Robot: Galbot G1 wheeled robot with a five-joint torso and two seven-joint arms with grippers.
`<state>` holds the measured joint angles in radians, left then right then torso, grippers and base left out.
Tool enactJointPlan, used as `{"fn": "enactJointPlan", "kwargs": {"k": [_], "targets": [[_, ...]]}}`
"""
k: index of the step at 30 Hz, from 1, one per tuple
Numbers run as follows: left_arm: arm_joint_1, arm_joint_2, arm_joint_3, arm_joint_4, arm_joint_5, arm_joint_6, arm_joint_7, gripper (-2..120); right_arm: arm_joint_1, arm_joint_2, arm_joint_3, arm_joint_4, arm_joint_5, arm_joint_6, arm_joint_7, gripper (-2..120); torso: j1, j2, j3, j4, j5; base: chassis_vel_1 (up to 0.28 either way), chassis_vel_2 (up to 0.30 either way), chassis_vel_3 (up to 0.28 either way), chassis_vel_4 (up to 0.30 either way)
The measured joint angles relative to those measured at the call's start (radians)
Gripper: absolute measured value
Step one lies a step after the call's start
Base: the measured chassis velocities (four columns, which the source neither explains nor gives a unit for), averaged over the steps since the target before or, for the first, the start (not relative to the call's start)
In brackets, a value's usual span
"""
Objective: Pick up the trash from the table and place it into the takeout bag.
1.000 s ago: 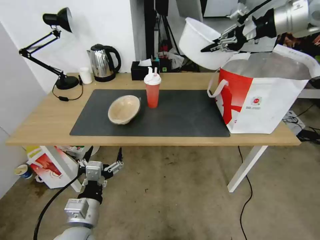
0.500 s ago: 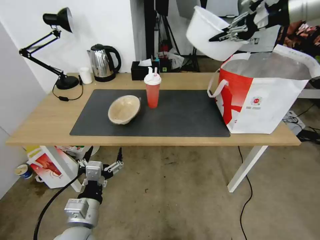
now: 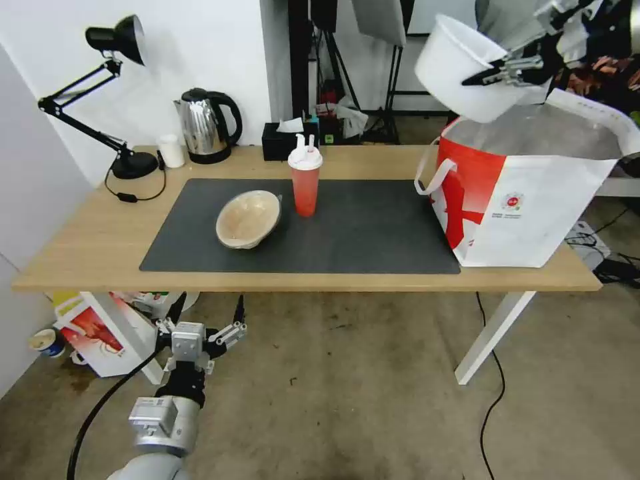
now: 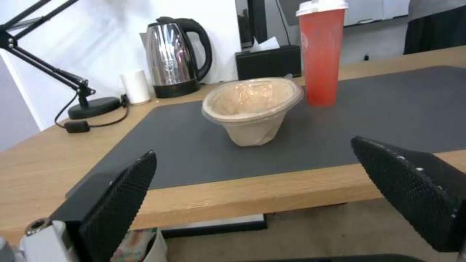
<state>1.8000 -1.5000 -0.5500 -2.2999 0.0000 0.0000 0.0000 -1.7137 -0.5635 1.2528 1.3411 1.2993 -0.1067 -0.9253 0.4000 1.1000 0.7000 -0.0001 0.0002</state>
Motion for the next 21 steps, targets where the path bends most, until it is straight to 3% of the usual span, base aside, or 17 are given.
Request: {"fn": "enactJointPlan", "kwargs": {"k": [21], "targets": [[0.0, 0.0, 0.0, 0.0, 0.0, 0.0, 0.0, 100, -0.044, 0.076, -0.018, -0.095, -0.103, 0.032, -0.027, 0, 0.0, 0.0, 0.0, 0.0001, -0.0001, 0.0, 0.0, 0.0, 0.0]]}}
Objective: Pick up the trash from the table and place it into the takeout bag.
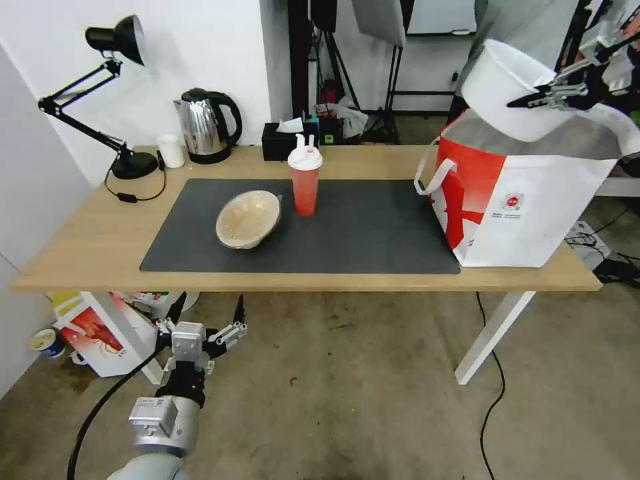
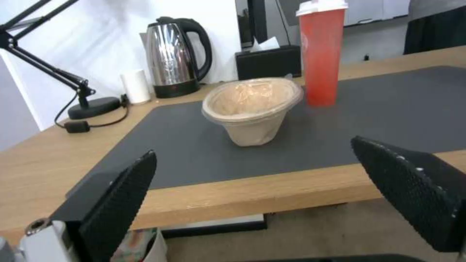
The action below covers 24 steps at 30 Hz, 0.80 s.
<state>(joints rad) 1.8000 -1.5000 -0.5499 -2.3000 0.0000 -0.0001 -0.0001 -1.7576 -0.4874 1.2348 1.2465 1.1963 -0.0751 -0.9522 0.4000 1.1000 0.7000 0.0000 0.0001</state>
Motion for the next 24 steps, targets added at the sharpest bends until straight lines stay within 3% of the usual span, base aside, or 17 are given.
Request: {"fn": "enactJointPlan", "kwargs": {"k": [17, 24], "targets": [[0.0, 0.0, 0.0, 0.0, 0.0, 0.0, 0.0, 100, -0.023, 0.015, -0.013, 0.031, -0.038, 0.008, 0.028, 1, 0.0, 0.0, 0.0, 0.0, -0.0001, 0.0, 0.0, 0.0, 0.0], [0.0, 0.0, 0.0, 0.0, 0.0, 0.0, 0.0, 100, -0.016, 0.012, -0.026, 0.046, -0.05, 0.009, 0.05, 34, 0.0, 0.0, 0.0, 0.0, -0.0002, 0.0, 0.0, 0.0, 0.0]]}}
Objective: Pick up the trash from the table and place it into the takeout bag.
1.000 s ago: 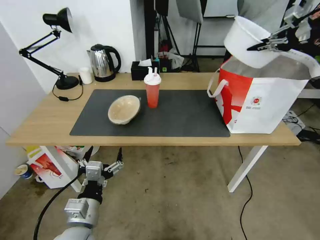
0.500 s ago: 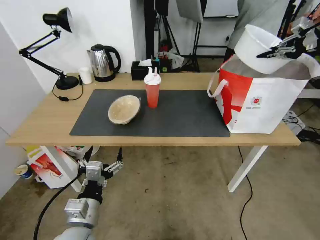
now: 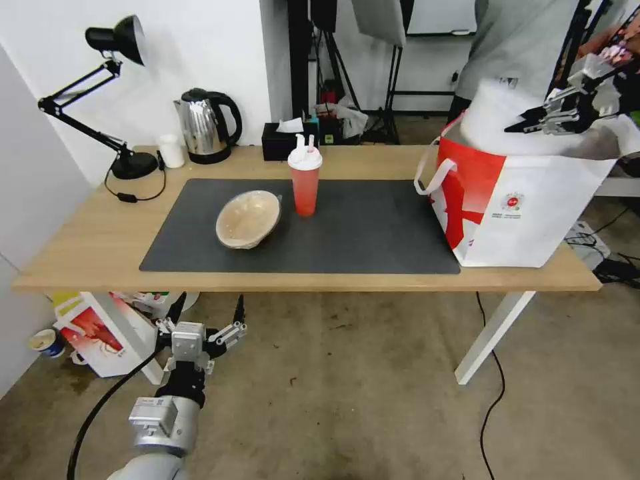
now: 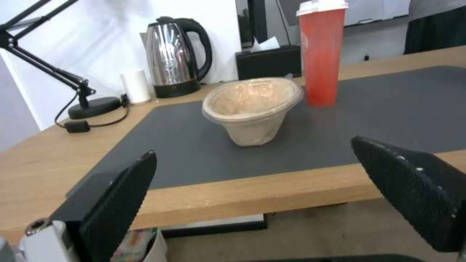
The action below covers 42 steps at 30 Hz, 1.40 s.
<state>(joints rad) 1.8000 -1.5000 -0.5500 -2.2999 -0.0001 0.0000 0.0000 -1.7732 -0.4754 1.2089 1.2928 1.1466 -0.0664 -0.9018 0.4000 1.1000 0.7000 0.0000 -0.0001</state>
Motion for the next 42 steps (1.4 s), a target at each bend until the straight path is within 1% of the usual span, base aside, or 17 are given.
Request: {"fn": "enactJointPlan", "kwargs": {"k": [4, 7, 8, 10, 12, 14, 16, 18, 20, 22, 24, 25, 29, 30, 35, 40, 42], "targets": [[0.0, 0.0, 0.0, 0.0, 0.0, 0.0, 0.0, 100, 0.003, -0.002, -0.002, 0.0, 0.0, 0.001, 0.002, 42, 0.0, 0.0, 0.0, 0.0, 0.0, 0.0, 0.0, 0.0, 0.0], [0.0, 0.0, 0.0, 0.0, 0.0, 0.0, 0.0, 100, 0.014, -0.003, -0.015, 0.0, 0.0, 0.001, 0.002, 59, 0.0, 0.0, 0.0, -0.0001, 0.0, 0.0, 0.0, 0.0, 0.0], [0.0, 0.0, 0.0, 0.0, 0.0, 0.0, 0.0, 100, 0.014, -0.003, -0.015, 0.0, 0.0, 0.001, 0.002, 59, 0.0, 0.0, 0.0, -0.0001, 0.0, 0.0, 0.0, 0.0, 0.0], [0.0, 0.0, 0.0, 0.0, 0.0, 0.0, 0.0, 100, 0.018, -0.003, -0.018, -0.002, 0.0, 0.002, 0.002, 69, 0.0, 0.0, 0.0, 0.0, 0.0001, 0.0, 0.0, 0.0, 0.0], [0.0, 0.0, 0.0, 0.0, 0.0, 0.0, 0.0, 100, 0.019, -0.003, -0.019, -0.003, 0.0, 0.003, 0.002, 72, 0.0, 0.0, 0.0, 0.0, 0.0, 0.0, 0.0, 0.0, 0.0], [0.0, 0.0, 0.0, 0.0, 0.0, 0.0, 0.0, 100, 0.021, -0.003, -0.019, -0.003, 0.0, 0.004, 0.004, 82, 0.0, 0.0, 0.0, 0.0, 0.0, 0.0, 0.0, 0.0, 0.0], [0.0, 0.0, 0.0, 0.0, 0.0, 0.0, 0.0, 100, 0.03, 0.007, -0.026, 0.018, 0.013, 0.017, 0.049, 92, 0.0, 0.0, 0.0, 0.0, 0.0, 0.0, 0.0, 0.0, 0.0], [0.0, 0.0, 0.0, 0.0, 0.0, 0.0, 0.0, 100, 0.035, 0.016, -0.033, 0.042, 0.037, 0.031, 0.092, 96, 0.0, 0.0, 0.0, -0.0001, -0.0001, 0.0, 0.0, 0.0, 0.0], [0.0, 0.0, 0.0, 0.0, 0.0, 0.0, 0.0, 100, 0.039, 0.024, -0.037, 0.061, 0.057, 0.038, 0.12, 98, 0.0, 0.0, 0.0, -0.0001, 0.0, 0.0, 0.0, 0.0, 0.0], [0.0, 0.0, 0.0, 0.0, 0.0, 0.0, 0.0, 100, 0.075, 0.06, -0.072, 0.156, 0.137, 0.062, 0.245, 100, 0.0, 0.0, 0.0, 0.0002, 0.0001, 0.0, 0.0, 0.0, 0.0], [0.0, 0.0, 0.0, 0.0, 0.0, 0.0, 0.0, 100, 0.119, 0.09, -0.104, 0.234, 0.183, 0.079, 0.324, 100, 0.0, 0.0, 0.0, 0.0, 0.0, 0.0, 0.0, 0.0, 0.0], [0.0, 0.0, 0.0, 0.0, 0.0, 0.0, 0.0, 100, 0.119, 0.09, -0.104, 0.234, 0.183, 0.079, 0.324, 100, 0.0, 0.0, 0.0, 0.0, 0.0, 0.0, 0.0, 0.0, 0.0], [0.0, 0.0, 0.0, 0.0, 0.0, 0.0, 0.0, 100, 0.181, 0.161, -0.122, 0.408, 0.284, 0.112, 0.486, 100, 0.0, 0.0, 0.0, 0.0, -0.0001, 0.0, 0.0, 0.0, 0.0], [0.0, 0.0, 0.0, 0.0, 0.0, 0.0, 0.0, 100, 0.181, 0.161, -0.122, 0.408, 0.284, 0.112, 0.486, 100, 0.0, 0.0, 0.0, 0.0, -0.0001, 0.0, 0.0, 0.0, 0.0], [0.0, 0.0, 0.0, 0.0, 0.0, 0.0, 0.0, 100, 0.217, 0.257, -0.121, 0.605, 0.374, 0.174, 0.64, 100, 0.0, 0.0, 0.0, 0.0, -0.0001, 0.0, 0.0, 0.0, 0.0], [0.0, 0.0, 0.0, 0.0, 0.0, 0.0, 0.0, 100, 0.22, 0.313, -0.112, 0.69, 0.403, 0.202, 0.688, 100, 0.0, 0.0, 0.0, 0.0001, -0.0001, 0.0, 0.0, 0.0, 0.0], [0.0, 0.0, 0.0, 0.0, 0.0, 0.0, 0.0, 100, 0.221, 0.366, -0.11, 0.769, 0.396, 0.239, 0.76, 100, 0.0, 0.0, 0.0, 0.0, 0.0, 0.0, 0.0, 0.0, 0.0]]}}
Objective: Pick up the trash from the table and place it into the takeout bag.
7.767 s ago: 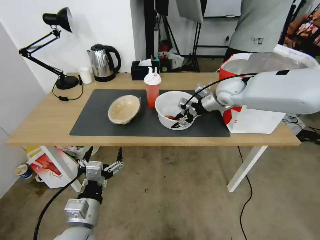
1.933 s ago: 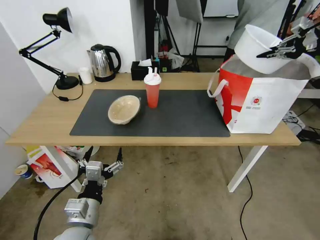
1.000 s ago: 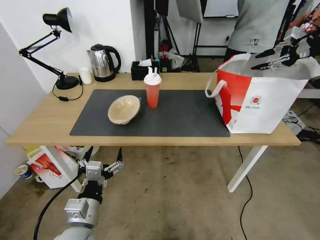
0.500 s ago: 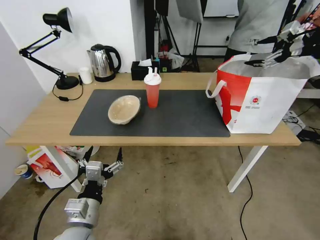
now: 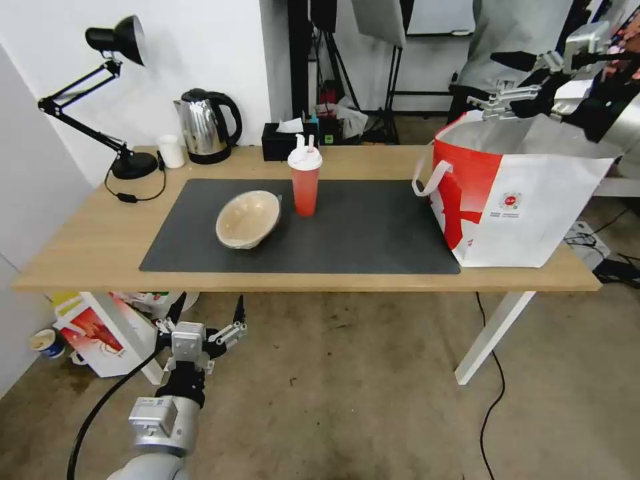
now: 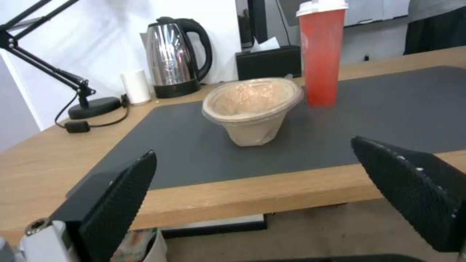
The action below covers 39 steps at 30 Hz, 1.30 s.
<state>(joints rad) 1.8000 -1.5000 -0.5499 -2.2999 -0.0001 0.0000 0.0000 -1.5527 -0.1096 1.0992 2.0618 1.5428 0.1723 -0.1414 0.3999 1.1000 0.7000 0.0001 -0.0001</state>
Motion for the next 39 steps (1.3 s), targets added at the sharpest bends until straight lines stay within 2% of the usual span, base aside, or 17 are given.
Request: {"fn": "enactJointPlan", "kwargs": {"k": [2, 5, 6, 8, 10, 11, 14, 15, 19, 20, 24, 25, 27, 28, 29, 32, 39], "targets": [[0.0, 0.0, 0.0, 0.0, 0.0, 0.0, 0.0, 100, 0.001, 0.007, 0.0, 0.01, -0.004, 0.002, 0.012, 100, 0.0, 0.0, 0.0, 0.0, 0.0001, 0.0, 0.0, 0.0, 0.0], [0.0, 0.0, 0.0, 0.0, 0.0, 0.0, 0.0, 100, 0.015, 0.107, -0.015, 0.131, -0.082, 0.025, 0.152, 100, 0.0, 0.0, 0.0, -0.0001, 0.0002, 0.0, 0.0, 0.0, 0.0], [0.0, 0.0, 0.0, 0.0, 0.0, 0.0, 0.0, 100, 0.015, 0.107, -0.015, 0.131, -0.082, 0.025, 0.152, 100, 0.0, 0.0, 0.0, -0.0001, 0.0002, 0.0, 0.0, 0.0, 0.0], [0.0, 0.0, 0.0, 0.0, 0.0, 0.0, 0.0, 100, 0.035, 0.161, -0.03, 0.183, -0.122, 0.028, 0.205, 100, 0.0, 0.0, 0.0, -0.0001, 0.0001, 0.0, 0.0, 0.0, 0.0], [0.0, 0.0, 0.0, 0.0, 0.0, 0.0, 0.0, 100, 0.047, 0.253, -0.052, 0.253, -0.196, 0.033, 0.28, 100, 0.0, 0.0, 0.0, 0.0, -0.0002, 0.0, 0.0, 0.0, 0.0], [0.0, 0.0, 0.0, 0.0, 0.0, 0.0, 0.0, 100, 0.047, 0.253, -0.052, 0.253, -0.196, 0.033, 0.28, 100, 0.0, 0.0, 0.0, 0.0, -0.0002, 0.0, 0.0, 0.0, 0.0], [0.0, 0.0, 0.0, 0.0, 0.0, 0.0, 0.0, 100, 0.034, 0.387, -0.075, 0.326, -0.313, 0.037, 0.336, 100, 0.0, 0.0, 0.0, -0.0002, 0.0005, 0.0, 0.0, 0.0, 0.0], [0.0, 0.0, 0.0, 0.0, 0.0, 0.0, 0.0, 100, 0.034, 0.387, -0.075, 0.326, -0.313, 0.037, 0.336, 100, 0.0, 0.0, 0.0, -0.0002, 0.0005, 0.0, 0.0, 0.0, 0.0], [0.0, 0.0, 0.0, 0.0, 0.0, 0.0, 0.0, 100, -0.003, 0.53, -0.108, 0.421, -0.408, 0.035, 0.353, 100, 0.0, 0.0, 0.0, -0.0001, 0.0, 0.0, 0.0, 0.0, 0.0], [0.0, 0.0, 0.0, 0.0, 0.0, 0.0, 0.0, 100, -0.003, 0.53, -0.108, 0.421, -0.408, 0.035, 0.353, 100, 0.0, 0.0, 0.0, -0.0001, 0.0, 0.0, 0.0, 0.0, 0.0], [0.0, 0.0, 0.0, 0.0, 0.0, 0.0, 0.0, 100, -0.034, 0.626, -0.136, 0.448, -0.461, 0.023, 0.351, 100, 0.0, 0.0, 0.0, 0.0, 0.0, 0.0, 0.0, 0.0, 0.0], [0.0, 0.0, 0.0, 0.0, 0.0, 0.0, 0.0, 100, -0.034, 0.626, -0.136, 0.448, -0.461, 0.023, 0.351, 100, 0.0, 0.0, 0.0, 0.0, 0.0, 0.0, 0.0, 0.0, 0.0], [0.0, 0.0, 0.0, 0.0, 0.0, 0.0, 0.0, 100, -0.045, 0.699, -0.166, 0.447, -0.514, 0.019, 0.342, 100, 0.0, 0.0, 0.0, 0.0, 0.0001, 0.0, 0.0, 0.0, 0.0], [0.0, 0.0, 0.0, 0.0, 0.0, 0.0, 0.0, 100, -0.045, 0.699, -0.166, 0.447, -0.514, 0.019, 0.342, 100, 0.0, 0.0, 0.0, 0.0, 0.0001, 0.0, 0.0, 0.0, 0.0], [0.0, 0.0, 0.0, 0.0, 0.0, 0.0, 0.0, 100, -0.052, 0.749, -0.187, 0.446, -0.562, 0.024, 0.327, 100, 0.0, 0.0, 0.0, 0.0, -0.0001, 0.0, 0.0, 0.0, 0.0], [0.0, 0.0, 0.0, 0.0, 0.0, 0.0, 0.0, 100, -0.067, 0.821, -0.243, 0.443, -0.618, 0.033, 0.297, 100, 0.0, 0.0, 0.0, -0.0001, 0.0, 0.0, 0.0, 0.0, 0.0], [0.0, 0.0, 0.0, 0.0, 0.0, 0.0, 0.0, 100, -0.09, 0.905, -0.35, 0.441, -0.702, 0.037, 0.28, 100, 0.0, 0.0, 0.0, 0.0, -0.0001, 0.0, 0.0, 0.0, 0.0]]}}
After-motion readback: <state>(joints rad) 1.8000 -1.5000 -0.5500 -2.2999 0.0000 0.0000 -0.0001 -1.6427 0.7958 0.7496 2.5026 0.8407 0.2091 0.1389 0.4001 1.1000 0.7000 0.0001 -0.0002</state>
